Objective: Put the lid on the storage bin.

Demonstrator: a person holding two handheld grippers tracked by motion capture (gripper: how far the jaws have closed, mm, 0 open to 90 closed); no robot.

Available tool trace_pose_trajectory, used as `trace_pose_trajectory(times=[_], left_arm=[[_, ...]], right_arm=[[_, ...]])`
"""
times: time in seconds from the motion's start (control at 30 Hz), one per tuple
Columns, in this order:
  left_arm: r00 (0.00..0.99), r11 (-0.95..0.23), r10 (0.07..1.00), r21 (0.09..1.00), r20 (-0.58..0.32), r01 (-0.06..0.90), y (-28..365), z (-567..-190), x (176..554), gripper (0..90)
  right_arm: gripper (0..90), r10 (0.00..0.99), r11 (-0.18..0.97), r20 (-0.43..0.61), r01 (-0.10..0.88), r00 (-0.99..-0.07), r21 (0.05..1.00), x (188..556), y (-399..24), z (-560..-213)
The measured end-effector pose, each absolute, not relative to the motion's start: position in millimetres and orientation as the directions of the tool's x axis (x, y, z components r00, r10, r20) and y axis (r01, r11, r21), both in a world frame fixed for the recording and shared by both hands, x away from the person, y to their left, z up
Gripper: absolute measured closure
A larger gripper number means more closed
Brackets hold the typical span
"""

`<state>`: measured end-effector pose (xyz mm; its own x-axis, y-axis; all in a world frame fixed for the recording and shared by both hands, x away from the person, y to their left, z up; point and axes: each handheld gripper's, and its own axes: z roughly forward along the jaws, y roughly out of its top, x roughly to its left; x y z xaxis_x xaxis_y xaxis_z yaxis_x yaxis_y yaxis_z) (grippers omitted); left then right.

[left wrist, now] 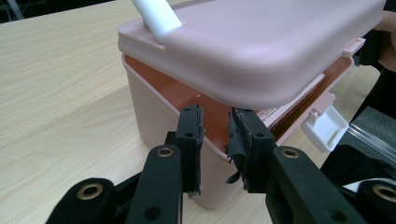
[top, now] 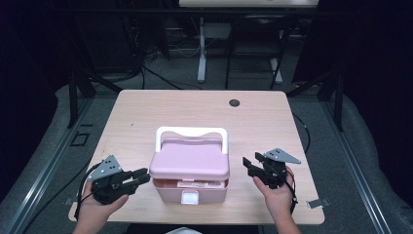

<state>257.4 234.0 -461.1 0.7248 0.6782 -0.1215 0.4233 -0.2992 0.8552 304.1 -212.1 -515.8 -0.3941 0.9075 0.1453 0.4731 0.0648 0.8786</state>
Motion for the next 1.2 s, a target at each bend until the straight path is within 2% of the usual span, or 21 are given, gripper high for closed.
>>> trace_pose_trajectory(times=[0.8,1.2], left_arm=[[0.722,-0.294,0.679,0.85,-0.137,0.438,240.4,-466.7,253.9,74.1],[0.69,-0.259,0.706,0.851,-0.156,0.457,248.8,-471.3,262.7,69.7]], right_arm=[[45.8,0.908,0.055,0.155,0.478,-0.39,0.877,304.4,-212.8,-516.8],[45.8,0.909,0.054,0.155,0.479,-0.388,0.876,304.7,-213.4,-517.0]])
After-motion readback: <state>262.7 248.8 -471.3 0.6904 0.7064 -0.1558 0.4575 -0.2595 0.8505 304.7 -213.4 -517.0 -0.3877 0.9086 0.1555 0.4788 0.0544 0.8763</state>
